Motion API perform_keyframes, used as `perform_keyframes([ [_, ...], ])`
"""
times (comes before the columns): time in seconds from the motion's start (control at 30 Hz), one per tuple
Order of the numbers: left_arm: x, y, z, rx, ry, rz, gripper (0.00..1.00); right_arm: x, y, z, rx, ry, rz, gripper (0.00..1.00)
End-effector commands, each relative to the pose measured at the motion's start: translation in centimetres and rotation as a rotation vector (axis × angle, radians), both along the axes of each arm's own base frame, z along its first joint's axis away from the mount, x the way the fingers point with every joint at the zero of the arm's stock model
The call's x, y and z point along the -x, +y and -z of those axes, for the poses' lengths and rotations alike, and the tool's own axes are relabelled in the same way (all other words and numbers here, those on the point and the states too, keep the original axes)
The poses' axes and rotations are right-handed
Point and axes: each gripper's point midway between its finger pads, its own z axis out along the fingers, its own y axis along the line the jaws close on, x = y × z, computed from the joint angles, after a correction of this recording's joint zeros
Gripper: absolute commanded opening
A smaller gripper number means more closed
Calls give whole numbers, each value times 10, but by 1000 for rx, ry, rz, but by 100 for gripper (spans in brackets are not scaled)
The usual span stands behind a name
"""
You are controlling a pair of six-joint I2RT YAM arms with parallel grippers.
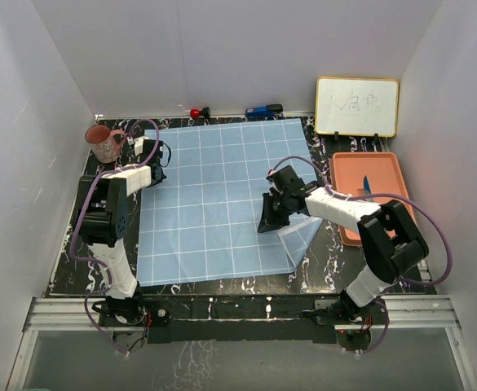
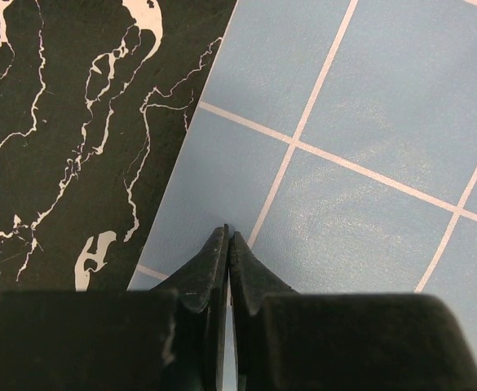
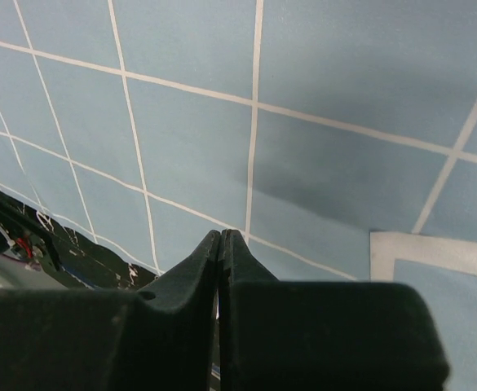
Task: Set the dinner table for one person
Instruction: Flatten out the napkin at the center of the board.
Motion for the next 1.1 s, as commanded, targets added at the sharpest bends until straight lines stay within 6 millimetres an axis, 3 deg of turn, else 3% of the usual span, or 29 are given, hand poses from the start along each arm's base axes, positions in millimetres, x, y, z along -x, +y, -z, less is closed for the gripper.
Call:
perform_keyframes([
  [0.0, 5, -4, -12, 32, -3, 10, 0, -13, 16, -2, -47, -56, -40, 0],
  [0.3, 8, -5, -9, 35, -2, 14, 0, -3, -32, 24, 233, -15, 24, 0],
  [0.7, 15, 1, -7, 4, 9, 10, 0, 30, -104, 59, 608, 122, 82, 0],
  [1.07, 23, 13, -11, 2, 6, -14, 0, 50, -167, 49, 842, 171, 211, 0],
])
